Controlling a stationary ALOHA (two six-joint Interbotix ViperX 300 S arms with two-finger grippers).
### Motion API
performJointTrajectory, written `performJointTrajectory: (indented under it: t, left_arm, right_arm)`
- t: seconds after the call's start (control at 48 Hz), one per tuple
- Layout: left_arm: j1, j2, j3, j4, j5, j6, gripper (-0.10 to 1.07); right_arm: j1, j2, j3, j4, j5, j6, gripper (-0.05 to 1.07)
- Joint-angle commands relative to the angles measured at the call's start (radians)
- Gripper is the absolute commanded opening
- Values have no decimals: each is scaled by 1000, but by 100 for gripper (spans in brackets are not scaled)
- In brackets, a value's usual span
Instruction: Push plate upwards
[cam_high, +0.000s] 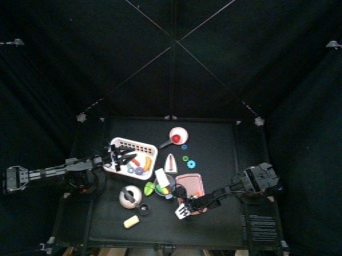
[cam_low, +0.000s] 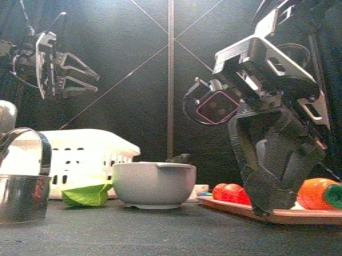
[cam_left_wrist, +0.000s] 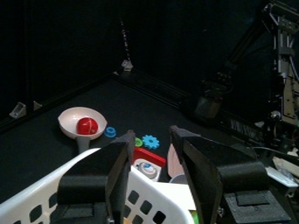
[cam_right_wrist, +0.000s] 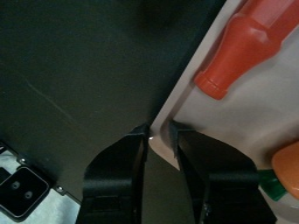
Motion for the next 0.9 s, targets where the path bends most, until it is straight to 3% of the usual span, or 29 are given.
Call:
performJointTrajectory:
  t: [0.0, 0.333, 0.729, 0.875]
  left_arm:
    - [3, 2, -12, 0, -3, 2, 79]
    - [3, 2, -12, 0, -5, 2, 79]
    - [3, 2, -11, 0, -3, 2, 79]
    - [3, 2, -12, 0, -5, 2, 79]
  right_arm:
    - [-2, -31, 0, -8, 0, 0, 64]
    - [-6, -31, 9, -14, 3, 0, 69]
    - [-9, -48, 0, -54, 3, 6, 96]
    - [-11, -48, -9, -57, 5, 8, 98]
